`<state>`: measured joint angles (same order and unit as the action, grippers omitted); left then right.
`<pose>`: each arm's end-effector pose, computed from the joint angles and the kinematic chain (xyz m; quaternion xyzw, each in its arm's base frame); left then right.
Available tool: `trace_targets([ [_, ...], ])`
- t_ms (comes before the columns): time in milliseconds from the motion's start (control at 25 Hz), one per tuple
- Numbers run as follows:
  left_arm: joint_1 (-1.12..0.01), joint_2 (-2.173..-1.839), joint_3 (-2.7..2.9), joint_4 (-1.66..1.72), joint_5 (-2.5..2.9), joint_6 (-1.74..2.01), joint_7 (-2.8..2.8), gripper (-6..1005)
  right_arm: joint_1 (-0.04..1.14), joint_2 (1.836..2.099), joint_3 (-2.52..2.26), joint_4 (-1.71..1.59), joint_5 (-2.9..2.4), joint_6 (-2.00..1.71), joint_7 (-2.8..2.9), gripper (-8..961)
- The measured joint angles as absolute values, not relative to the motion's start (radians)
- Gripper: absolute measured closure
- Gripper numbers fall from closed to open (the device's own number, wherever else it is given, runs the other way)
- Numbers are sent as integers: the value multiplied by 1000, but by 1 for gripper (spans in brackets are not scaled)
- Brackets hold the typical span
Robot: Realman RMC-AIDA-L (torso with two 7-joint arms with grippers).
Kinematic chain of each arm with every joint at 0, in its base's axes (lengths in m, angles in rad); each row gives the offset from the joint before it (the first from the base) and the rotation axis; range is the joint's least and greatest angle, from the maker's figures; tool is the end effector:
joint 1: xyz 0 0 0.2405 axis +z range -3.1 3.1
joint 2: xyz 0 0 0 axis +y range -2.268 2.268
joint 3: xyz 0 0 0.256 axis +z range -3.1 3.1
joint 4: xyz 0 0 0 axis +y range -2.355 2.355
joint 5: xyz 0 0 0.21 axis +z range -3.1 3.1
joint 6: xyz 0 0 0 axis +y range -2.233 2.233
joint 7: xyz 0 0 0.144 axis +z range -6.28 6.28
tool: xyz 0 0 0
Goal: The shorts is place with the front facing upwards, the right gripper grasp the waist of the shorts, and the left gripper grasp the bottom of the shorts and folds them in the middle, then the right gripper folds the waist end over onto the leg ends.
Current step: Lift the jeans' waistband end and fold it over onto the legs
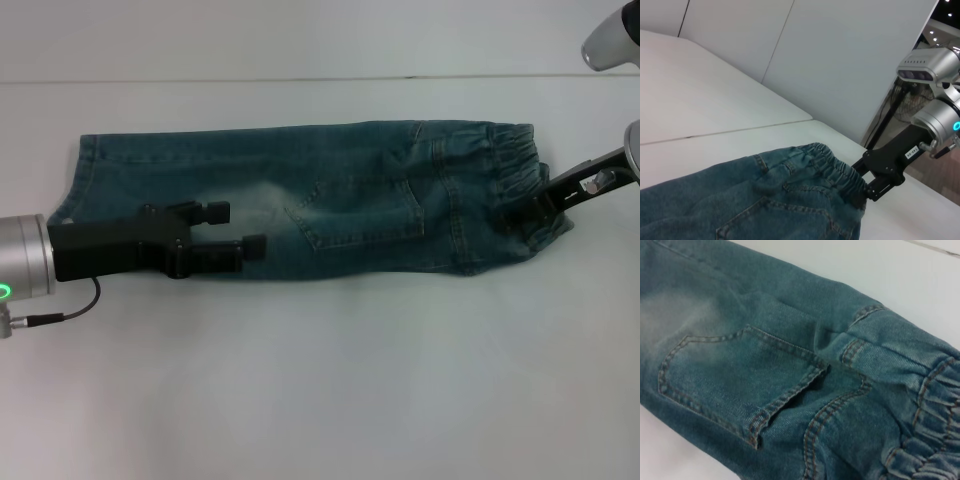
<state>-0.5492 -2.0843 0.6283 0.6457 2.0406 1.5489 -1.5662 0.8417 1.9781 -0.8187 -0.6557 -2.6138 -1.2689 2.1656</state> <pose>-0.2624 0.3349 -0.0002 -0.9096 -0.3077 -0.2543 0.1150 0.2530 0.4200 0.0222 -0.8933 0.3970 -0.0724 0.1976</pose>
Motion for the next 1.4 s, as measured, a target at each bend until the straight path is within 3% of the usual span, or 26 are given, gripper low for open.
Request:
trace_targets([
  [160,-549,-2085,622,646,2037,1548,-1566,133,841,1980,-818,-662,-2607,-1276,2165,246],
  [600,-562,-2088,620,646,2021,1532,-1566,159,841,1978,-818,-672,-2602,-1283,2164,696],
  [720,-562,-2095,620,647,2001,1511,-1566,167,841,1974,-818,-675,-2592,-1285,2159,856],
  [1040,-553,-2112,618,643,1903,1434,-1544,186,824,1970,-815,-740,-2514,-1316,2144,859],
  [1240,-537,-2160,618,635,1769,1276,-1433,198,803,1967,-813,-801,-2424,-1330,2132,859],
  [1400,-568,-2171,620,508,1596,1136,-1207,396,813,1966,-813,-829,-2390,-1369,2125,858],
])
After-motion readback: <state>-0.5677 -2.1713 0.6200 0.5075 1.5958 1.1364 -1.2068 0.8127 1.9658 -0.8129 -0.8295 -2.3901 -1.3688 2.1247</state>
